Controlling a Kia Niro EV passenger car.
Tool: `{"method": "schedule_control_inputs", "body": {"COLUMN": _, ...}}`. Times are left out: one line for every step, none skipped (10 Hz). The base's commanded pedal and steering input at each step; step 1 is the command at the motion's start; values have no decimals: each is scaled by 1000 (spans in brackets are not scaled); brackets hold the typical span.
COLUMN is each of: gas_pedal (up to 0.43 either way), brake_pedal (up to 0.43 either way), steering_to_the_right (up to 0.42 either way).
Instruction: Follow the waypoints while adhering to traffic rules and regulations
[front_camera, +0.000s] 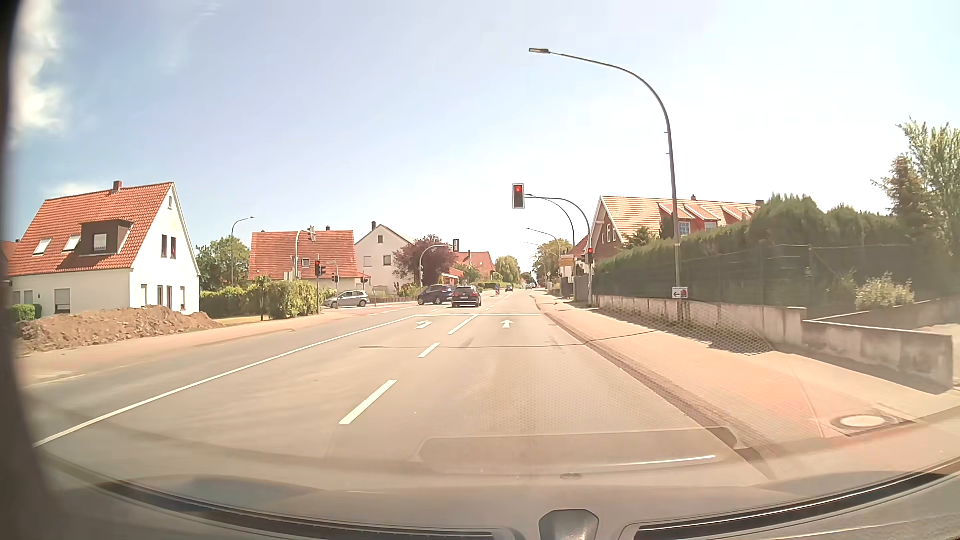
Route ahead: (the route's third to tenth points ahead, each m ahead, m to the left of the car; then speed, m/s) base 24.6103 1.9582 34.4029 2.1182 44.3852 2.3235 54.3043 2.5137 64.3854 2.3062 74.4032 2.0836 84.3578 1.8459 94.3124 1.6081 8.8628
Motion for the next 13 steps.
{"method": "schedule_control_inputs", "body": {"gas_pedal": 0, "brake_pedal": 256, "steering_to_the_right": 1}}
{"method": "schedule_control_inputs", "body": {"gas_pedal": 0, "brake_pedal": 256, "steering_to_the_right": -1}}
{"method": "schedule_control_inputs", "body": {"gas_pedal": 0, "brake_pedal": 256, "steering_to_the_right": -3}}
{"method": "schedule_control_inputs", "body": {"gas_pedal": 0, "brake_pedal": 256, "steering_to_the_right": -3}}
{"method": "schedule_control_inputs", "body": {"gas_pedal": 0, "brake_pedal": 256, "steering_to_the_right": -4}}
{"method": "schedule_control_inputs", "body": {"gas_pedal": 0, "brake_pedal": 256, "steering_to_the_right": -5}}
{"method": "schedule_control_inputs", "body": {"gas_pedal": 0, "brake_pedal": 256, "steering_to_the_right": -5}}
{"method": "schedule_control_inputs", "body": {"gas_pedal": 0, "brake_pedal": 256, "steering_to_the_right": -5}}
{"method": "schedule_control_inputs", "body": {"gas_pedal": 0, "brake_pedal": 256, "steering_to_the_right": -5}}
{"method": "schedule_control_inputs", "body": {"gas_pedal": 0, "brake_pedal": 256, "steering_to_the_right": -5}}
{"method": "schedule_control_inputs", "body": {"gas_pedal": 0, "brake_pedal": 256, "steering_to_the_right": -5}}
{"method": "schedule_control_inputs", "body": {"gas_pedal": 0, "brake_pedal": 256, "steering_to_the_right": -4}}
{"method": "schedule_control_inputs", "body": {"gas_pedal": 0, "brake_pedal": 256, "steering_to_the_right": -4}}
